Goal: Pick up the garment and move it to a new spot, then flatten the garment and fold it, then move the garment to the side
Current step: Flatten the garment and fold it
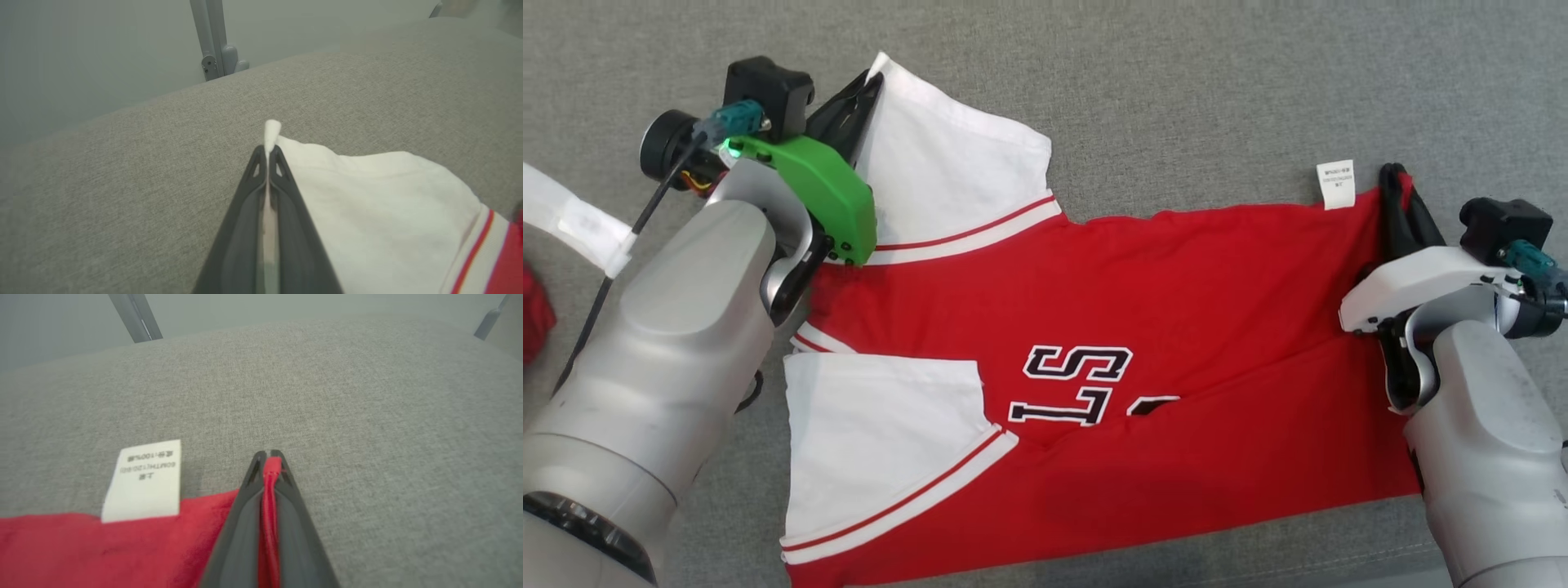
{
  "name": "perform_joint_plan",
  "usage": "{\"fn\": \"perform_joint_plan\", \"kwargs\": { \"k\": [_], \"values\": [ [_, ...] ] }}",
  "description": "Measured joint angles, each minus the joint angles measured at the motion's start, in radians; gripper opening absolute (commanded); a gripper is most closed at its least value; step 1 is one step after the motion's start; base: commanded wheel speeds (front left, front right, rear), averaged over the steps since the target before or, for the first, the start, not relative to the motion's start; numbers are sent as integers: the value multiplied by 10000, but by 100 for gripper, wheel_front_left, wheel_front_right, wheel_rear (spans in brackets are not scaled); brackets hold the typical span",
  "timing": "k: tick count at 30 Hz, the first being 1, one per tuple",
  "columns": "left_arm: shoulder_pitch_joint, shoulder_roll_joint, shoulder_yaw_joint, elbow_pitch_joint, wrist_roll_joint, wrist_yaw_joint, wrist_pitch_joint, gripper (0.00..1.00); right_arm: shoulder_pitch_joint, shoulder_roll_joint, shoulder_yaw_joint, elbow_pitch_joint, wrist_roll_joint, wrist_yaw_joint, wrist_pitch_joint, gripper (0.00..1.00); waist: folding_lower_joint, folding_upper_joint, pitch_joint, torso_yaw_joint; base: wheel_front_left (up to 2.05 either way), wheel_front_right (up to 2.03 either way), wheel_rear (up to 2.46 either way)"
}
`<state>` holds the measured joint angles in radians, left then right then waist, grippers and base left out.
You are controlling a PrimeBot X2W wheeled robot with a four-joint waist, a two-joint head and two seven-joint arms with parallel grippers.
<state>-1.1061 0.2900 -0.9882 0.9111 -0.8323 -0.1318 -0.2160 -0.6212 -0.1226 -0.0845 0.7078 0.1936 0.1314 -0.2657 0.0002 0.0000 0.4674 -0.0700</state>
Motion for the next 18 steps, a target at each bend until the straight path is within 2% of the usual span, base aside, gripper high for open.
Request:
{"fn": "perform_joint_plan", "kwargs": {
  "k": [8, 13, 18],
  "values": [
    [1224, 407, -339, -1202, -433, 0, -451, 0, 870, -25, -171, 105, 59, 0, 4, 0, 0, 0, -1061, 192, 0, 0, 0],
    [2448, 608, 656, -2380, 107, 0, -466, 0, 1496, -157, -324, -169, 81, 0, 13, 0, -1, 0, -1856, 384, 0, 0, 0],
    [4055, 508, 1662, -3427, 961, 0, -479, 0, 2093, -288, -506, -830, 240, 0, 13, 0, -1, 0, -2622, 600, 0, 0, 0]
  ]
}}
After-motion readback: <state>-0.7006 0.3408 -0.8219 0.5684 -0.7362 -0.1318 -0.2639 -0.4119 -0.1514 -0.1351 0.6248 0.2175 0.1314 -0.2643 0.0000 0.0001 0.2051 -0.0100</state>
